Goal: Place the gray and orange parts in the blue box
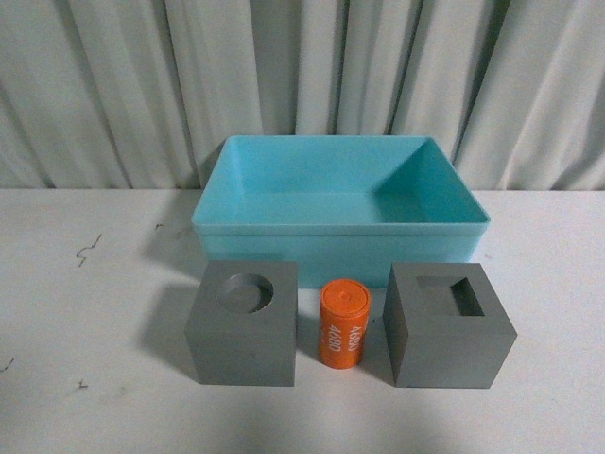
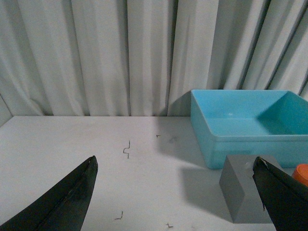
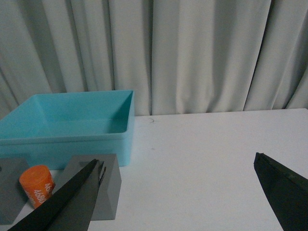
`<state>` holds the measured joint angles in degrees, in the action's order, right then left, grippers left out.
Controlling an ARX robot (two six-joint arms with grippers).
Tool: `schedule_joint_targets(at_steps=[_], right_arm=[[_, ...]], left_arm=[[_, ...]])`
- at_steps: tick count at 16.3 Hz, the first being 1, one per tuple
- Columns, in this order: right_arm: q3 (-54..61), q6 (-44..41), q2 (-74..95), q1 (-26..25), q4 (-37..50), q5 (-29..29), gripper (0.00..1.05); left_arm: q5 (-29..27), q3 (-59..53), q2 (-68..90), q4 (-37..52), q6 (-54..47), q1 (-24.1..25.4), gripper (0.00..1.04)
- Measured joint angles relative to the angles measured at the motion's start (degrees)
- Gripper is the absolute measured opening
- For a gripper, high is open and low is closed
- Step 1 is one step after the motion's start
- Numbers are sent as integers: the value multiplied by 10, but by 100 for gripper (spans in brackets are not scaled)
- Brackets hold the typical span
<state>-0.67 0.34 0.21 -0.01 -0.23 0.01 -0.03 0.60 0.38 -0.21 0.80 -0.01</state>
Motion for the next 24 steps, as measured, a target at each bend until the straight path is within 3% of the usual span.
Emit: schedule_joint_targets(at_steps=[24], right_arm=[[0,0,0,0,0,0,98]], left_arm=[[0,0,0,0,0,0,98]])
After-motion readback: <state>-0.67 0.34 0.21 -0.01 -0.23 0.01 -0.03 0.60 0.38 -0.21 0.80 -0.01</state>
